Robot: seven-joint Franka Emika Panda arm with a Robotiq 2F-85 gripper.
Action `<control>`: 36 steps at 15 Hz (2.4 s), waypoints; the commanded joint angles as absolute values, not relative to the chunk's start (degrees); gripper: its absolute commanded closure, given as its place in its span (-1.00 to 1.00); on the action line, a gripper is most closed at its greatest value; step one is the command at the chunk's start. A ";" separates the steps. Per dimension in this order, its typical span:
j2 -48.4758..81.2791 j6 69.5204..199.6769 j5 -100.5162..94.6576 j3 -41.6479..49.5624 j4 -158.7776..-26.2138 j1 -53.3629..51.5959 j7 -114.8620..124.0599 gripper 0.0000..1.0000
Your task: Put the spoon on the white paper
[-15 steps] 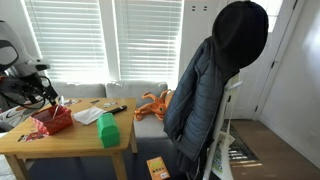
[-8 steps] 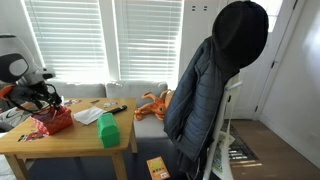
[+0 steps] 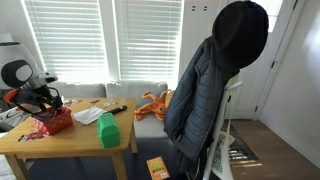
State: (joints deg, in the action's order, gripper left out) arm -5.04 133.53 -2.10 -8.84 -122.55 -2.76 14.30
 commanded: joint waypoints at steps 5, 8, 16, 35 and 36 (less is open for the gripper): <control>-2.63 135.59 -4.97 -8.09 -121.30 -3.64 14.95 -0.06; -2.09 136.04 -5.27 -8.08 -121.35 -3.79 14.70 -0.01; -1.68 135.23 -5.74 -8.03 -121.35 -4.21 14.83 0.99; -5.64 96.84 -8.59 -2.82 -97.97 -0.07 5.64 0.95; -4.37 97.01 -7.43 -2.05 -96.53 0.19 5.02 0.95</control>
